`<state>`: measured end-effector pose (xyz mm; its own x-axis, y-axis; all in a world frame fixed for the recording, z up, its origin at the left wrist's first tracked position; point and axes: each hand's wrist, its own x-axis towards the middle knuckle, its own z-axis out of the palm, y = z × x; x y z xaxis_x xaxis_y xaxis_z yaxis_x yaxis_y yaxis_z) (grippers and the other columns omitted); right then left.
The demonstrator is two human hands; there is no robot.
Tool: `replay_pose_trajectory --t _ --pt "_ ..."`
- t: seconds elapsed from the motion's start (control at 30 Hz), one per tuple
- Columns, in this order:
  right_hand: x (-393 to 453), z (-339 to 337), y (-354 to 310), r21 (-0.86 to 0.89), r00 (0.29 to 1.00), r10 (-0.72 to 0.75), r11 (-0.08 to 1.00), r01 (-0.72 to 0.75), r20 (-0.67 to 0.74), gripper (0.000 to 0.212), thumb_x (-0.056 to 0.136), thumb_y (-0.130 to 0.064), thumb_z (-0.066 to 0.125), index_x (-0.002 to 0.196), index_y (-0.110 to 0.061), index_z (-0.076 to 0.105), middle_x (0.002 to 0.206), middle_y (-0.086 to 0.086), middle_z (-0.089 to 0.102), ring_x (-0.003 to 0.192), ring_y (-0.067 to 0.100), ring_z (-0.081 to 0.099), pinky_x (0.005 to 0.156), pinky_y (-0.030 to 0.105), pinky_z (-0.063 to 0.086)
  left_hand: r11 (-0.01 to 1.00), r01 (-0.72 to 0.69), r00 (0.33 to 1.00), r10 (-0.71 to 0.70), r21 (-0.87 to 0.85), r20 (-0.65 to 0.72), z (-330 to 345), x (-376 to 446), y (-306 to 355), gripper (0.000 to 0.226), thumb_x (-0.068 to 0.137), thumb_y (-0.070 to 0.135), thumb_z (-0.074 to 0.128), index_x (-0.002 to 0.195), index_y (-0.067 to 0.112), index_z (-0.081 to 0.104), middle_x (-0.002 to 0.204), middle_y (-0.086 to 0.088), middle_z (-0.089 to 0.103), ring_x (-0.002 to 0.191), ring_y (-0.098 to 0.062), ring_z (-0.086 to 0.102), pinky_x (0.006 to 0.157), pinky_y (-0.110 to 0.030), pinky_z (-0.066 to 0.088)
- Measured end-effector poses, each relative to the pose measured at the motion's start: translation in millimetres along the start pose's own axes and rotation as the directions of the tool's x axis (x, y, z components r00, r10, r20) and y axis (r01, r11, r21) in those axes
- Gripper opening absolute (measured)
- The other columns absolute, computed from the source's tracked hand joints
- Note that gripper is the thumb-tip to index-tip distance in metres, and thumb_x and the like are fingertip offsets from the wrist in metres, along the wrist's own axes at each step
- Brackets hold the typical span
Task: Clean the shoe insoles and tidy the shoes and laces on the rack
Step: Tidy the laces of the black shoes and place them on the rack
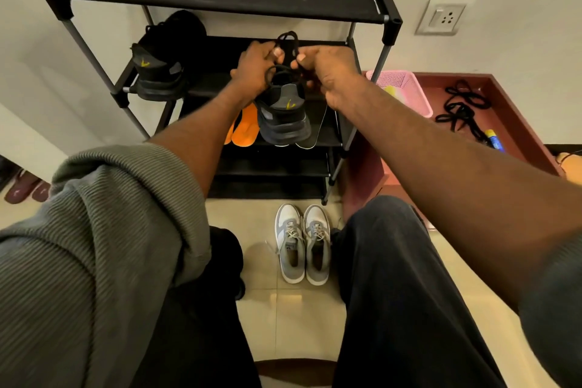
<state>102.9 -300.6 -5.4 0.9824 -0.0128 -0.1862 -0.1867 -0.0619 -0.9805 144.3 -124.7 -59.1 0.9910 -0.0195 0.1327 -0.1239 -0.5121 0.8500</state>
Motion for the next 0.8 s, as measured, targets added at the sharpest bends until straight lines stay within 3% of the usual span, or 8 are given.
replay_pose_trajectory --t 0.07,0.13,0.27,0.37,0.53,0.63,0.7,0.8 --pt "-4.1 2.1 0.9 -0.105 0.99 -0.125 0.986 0.132 0.07 0.013 0.092 -0.006 0.074 0.098 -0.016 0.08 0.094 0.001 0.08 0.091 0.011 0.074 0.064 0.021 0.057 0.997 -0.043 0.999 0.042 0.065 0.012 0.9 -2.6 -0.3 0.018 0.094 0.027 0.049 0.097 0.019 0.065 0.097 -0.008 0.064 0.09 -0.026 0.06 0.085 -0.044 0.048" --pt "-6.8 5.9 0.4 -0.303 0.96 -0.227 0.915 0.267 0.162 0.01 0.09 -0.009 0.077 0.093 -0.018 0.081 0.095 -0.002 0.078 0.094 0.009 0.073 0.082 0.027 0.062 0.988 -0.055 0.999 0.054 0.148 0.01 -0.1 -1.2 -4.0 0.021 0.092 0.037 0.053 0.097 0.023 0.068 0.105 -0.012 0.067 0.101 -0.034 0.063 0.096 -0.057 0.05" --pt "-7.0 13.9 -9.0 -0.673 0.929 -0.275 0.641 0.368 0.246 0.012 0.095 -0.016 0.067 0.096 -0.016 0.079 0.09 0.0 0.075 0.085 0.01 0.072 0.082 0.033 0.063 0.993 -0.046 0.999 0.045 0.112 0.012 -1.5 -0.4 -3.1 0.014 0.086 0.047 0.046 0.079 0.047 0.059 0.092 0.014 0.056 0.098 -0.033 0.059 0.097 -0.056 0.049" --pt "-7.5 12.5 -13.6 -0.603 0.941 -0.288 0.724 0.334 0.175 0.017 0.101 -0.022 0.063 0.095 -0.017 0.078 0.089 0.001 0.074 0.085 0.011 0.071 0.08 0.031 0.061 0.998 -0.046 0.999 0.045 0.052 0.024 -3.4 2.8 -5.2 0.016 0.087 0.043 0.05 0.076 0.034 0.059 0.082 0.0 0.058 0.076 -0.022 0.054 0.078 -0.051 0.045" --pt "-30.4 -12.3 -5.7 -0.337 0.924 -0.347 0.861 0.382 0.163 0.022 0.095 -0.042 0.072 0.106 -0.023 0.074 0.099 -0.005 0.072 0.096 0.008 0.069 0.08 0.023 0.054 0.999 -0.023 0.999 0.022 0.045 0.042 -4.4 20.4 -21.9 0.017 0.09 0.043 0.055 0.089 0.032 0.069 0.098 -0.001 0.07 0.098 -0.025 0.066 0.099 -0.057 0.051" --pt "-42.8 -22.4 15.6 -0.473 0.891 -0.357 0.756 0.451 0.28 0.05 0.08 -0.044 0.087 0.123 -0.029 0.067 0.106 -0.008 0.063 0.1 0.01 0.062 0.083 0.026 0.053 0.994 -0.026 0.999 0.023 0.103 0.034 -5.9 38.1 -43.1 0.017 0.087 0.034 0.053 0.088 0.047 0.065 0.1 0.003 0.066 0.104 -0.034 0.063 0.101 -0.066 0.047" --pt "-44.7 -21.8 25.9 -0.535 0.877 -0.394 0.695 0.48 0.275 0.048 0.077 -0.037 0.089 0.119 -0.031 0.068 0.101 -0.011 0.064 0.098 0.01 0.061 0.086 0.034 0.054 0.988 -0.026 0.999 0.021 0.153 0.03 -9.6 33.2 -32.4 0.028 0.084 0.03 0.051 0.09 0.055 0.063 0.108 -0.001 0.067 0.111 -0.036 0.063 0.102 -0.068 0.045" --pt "-45.5 -19.6 24.2 -0.537 0.885 -0.405 0.706 0.461 0.228 0.042 0.075 -0.035 0.09 0.111 -0.033 0.069 0.095 -0.014 0.065 0.096 0.011 0.064 0.088 0.041 0.056 0.996 -0.043 0.998 0.046 0.081 -0.038 -16.2 -12.8 25.1 0.021 0.101 0.019 0.052 0.1 0.026 0.072 0.099 -0.003 0.072 0.097 -0.021 0.07 0.096 -0.052 0.055"
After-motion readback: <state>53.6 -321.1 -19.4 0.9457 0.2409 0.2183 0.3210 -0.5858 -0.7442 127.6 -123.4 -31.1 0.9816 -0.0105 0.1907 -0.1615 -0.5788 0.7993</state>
